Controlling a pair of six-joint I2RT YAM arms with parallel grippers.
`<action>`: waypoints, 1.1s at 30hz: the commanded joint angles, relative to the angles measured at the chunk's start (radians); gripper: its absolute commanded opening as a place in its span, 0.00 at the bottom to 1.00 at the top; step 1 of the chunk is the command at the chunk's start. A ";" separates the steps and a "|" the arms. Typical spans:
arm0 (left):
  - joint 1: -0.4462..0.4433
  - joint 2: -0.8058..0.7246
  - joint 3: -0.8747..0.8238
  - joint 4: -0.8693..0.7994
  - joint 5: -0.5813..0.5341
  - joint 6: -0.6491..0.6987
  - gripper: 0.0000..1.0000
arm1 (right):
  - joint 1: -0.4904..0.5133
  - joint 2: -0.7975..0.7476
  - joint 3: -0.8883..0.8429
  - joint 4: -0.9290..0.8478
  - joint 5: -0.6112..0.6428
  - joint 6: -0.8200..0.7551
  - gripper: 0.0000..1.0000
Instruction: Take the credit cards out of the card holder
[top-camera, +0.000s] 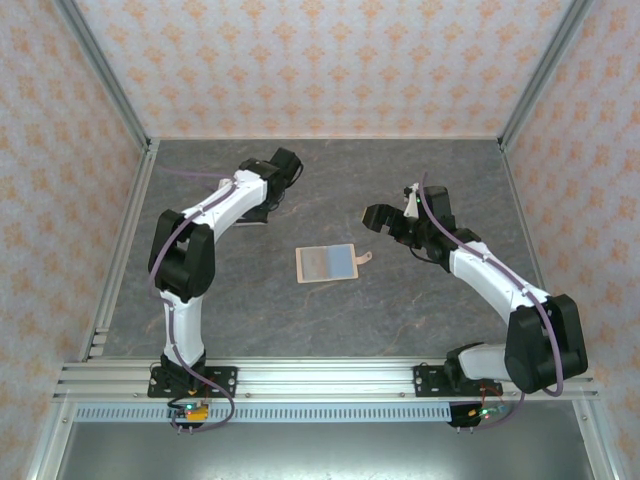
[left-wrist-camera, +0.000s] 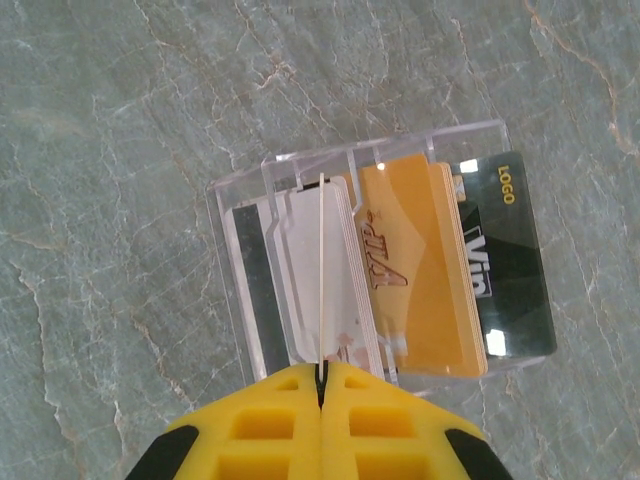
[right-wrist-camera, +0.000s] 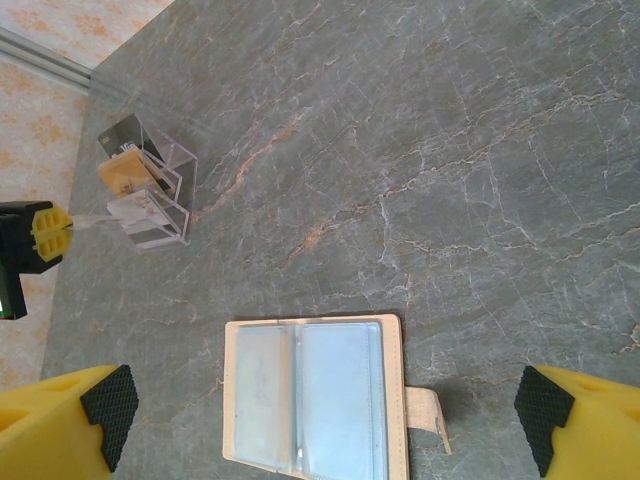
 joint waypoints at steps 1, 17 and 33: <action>0.022 0.031 0.045 -0.015 -0.008 0.007 0.00 | -0.002 -0.017 -0.013 0.026 0.009 -0.007 0.99; 0.038 0.081 0.063 -0.004 0.045 -0.001 0.00 | -0.001 -0.015 -0.007 0.022 0.005 -0.006 0.99; 0.044 0.082 0.060 0.028 0.020 0.045 0.12 | -0.001 -0.016 -0.010 0.024 -0.003 -0.002 0.99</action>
